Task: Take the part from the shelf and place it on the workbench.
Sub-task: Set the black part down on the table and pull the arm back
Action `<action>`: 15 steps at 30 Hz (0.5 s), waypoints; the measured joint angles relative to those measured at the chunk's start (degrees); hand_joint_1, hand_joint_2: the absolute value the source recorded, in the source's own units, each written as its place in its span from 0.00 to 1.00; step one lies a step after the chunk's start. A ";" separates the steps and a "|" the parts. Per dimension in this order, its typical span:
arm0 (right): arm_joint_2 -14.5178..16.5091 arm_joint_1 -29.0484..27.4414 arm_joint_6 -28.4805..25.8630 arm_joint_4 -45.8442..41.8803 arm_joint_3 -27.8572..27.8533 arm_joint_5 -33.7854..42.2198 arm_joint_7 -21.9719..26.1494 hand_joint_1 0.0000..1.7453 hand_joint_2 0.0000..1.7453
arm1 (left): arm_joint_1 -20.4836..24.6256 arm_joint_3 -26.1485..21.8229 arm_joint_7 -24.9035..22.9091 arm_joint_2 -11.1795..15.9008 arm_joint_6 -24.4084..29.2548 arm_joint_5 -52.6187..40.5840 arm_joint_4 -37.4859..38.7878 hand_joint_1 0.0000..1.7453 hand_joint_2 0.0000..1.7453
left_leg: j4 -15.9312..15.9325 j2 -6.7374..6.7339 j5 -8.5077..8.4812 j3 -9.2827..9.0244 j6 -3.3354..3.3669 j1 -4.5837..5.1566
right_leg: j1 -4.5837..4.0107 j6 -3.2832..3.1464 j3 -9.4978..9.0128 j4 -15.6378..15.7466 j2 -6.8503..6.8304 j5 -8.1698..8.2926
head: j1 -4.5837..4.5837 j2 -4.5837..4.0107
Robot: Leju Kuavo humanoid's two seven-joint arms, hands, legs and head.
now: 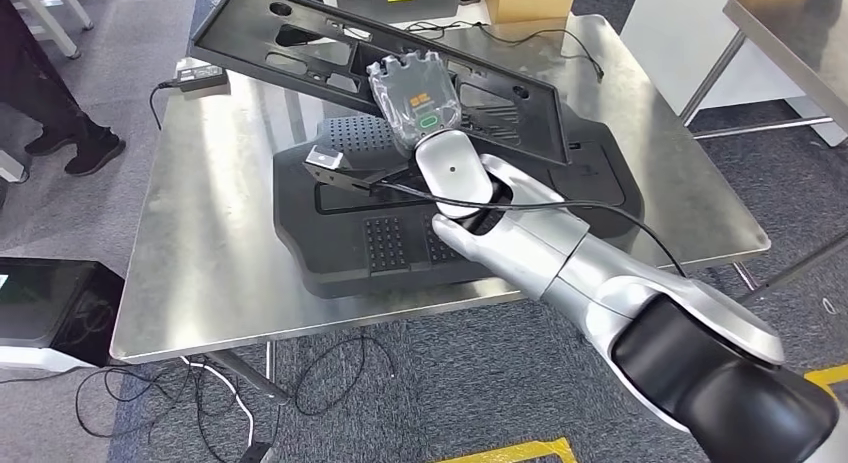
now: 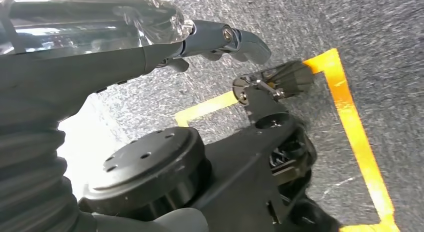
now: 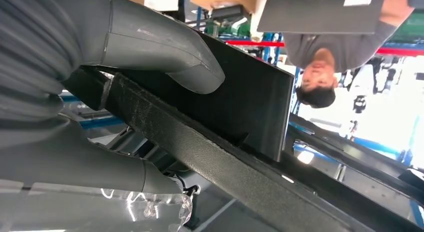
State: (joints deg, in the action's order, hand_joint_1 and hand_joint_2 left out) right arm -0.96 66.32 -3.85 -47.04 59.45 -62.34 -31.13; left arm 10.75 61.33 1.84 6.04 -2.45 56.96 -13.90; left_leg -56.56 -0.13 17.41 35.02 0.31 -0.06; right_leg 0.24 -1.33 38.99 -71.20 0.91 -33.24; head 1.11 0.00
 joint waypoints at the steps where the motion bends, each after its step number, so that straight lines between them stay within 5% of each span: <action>1: 0.00 -0.28 -0.11 0.12 0.13 0.17 0.17 1.00 1.00 | -0.07 0.00 0.00 0.00 0.00 0.00 0.00 0.00 1.00 | -0.02 0.03 0.50 -0.57 0.01 0.00 | 0.01 0.03 1.83 -1.99 -0.02 -0.73 | -0.18 0.00; 3: -0.02 -0.77 -0.35 0.35 0.36 0.48 0.52 1.00 1.00 | -0.24 0.00 0.02 -0.01 0.00 0.00 0.00 0.00 1.00 | -0.11 0.14 1.70 -2.05 -0.10 0.00 | 0.04 0.04 3.20 -0.75 -0.08 0.85 | -0.73 0.00; 5: -0.02 -0.83 -0.63 0.44 0.48 0.57 0.74 1.00 1.00 | -0.34 0.00 0.05 -0.01 0.00 -0.01 0.00 0.00 1.00 | -0.25 0.19 3.15 -3.62 -0.43 0.00 | 0.02 -0.09 1.99 6.33 -0.28 6.75 | -1.39 0.00; 7: 0.08 -0.57 -0.84 0.47 0.69 0.63 0.83 1.00 1.00 | -0.20 -0.02 0.22 -0.01 0.04 -0.07 0.00 0.00 1.00 | -0.42 0.12 4.24 -4.57 -0.98 0.01 | -0.38 -0.43 0.83 11.87 -0.48 10.78 | -1.44 0.00; 9: 0.23 -0.33 -0.75 0.49 0.91 0.78 0.81 1.00 1.00 | 0.03 -0.08 0.58 -0.02 0.01 -0.11 -0.02 0.00 1.00 | -0.63 0.04 4.67 -5.01 -1.58 -0.02 | -0.90 -1.00 0.48 13.03 -0.44 10.85 | -1.27 0.00; 12: 0.40 -0.01 0.13 0.49 1.03 0.92 0.86 1.00 1.00 | 0.09 -0.20 0.97 -0.09 -0.10 -0.09 -0.04 0.00 1.00 | -3.64 0.03 5.46 -4.05 -2.35 -0.15 | -0.48 -1.89 -0.90 13.58 -0.30 10.36 | -1.25 0.00; 15: 0.77 0.17 1.35 0.53 1.33 0.71 1.21 1.00 1.00 | 0.11 -0.34 1.03 -0.14 -0.22 -0.07 -0.04 0.00 1.00 | -14.06 0.05 8.68 2.14 -3.37 -0.65 | -0.29 -2.52 -2.00 13.74 -0.24 9.51 | -0.35 0.00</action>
State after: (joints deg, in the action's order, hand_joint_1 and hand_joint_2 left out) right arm -0.19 66.49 -2.50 -46.52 60.78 -61.63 -29.92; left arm 10.86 60.99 2.86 5.90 -2.67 56.89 -13.94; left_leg -70.62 -0.08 26.09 37.16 -3.06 -0.71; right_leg -0.06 -3.85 36.99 -57.46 0.67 -23.73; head 0.76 0.00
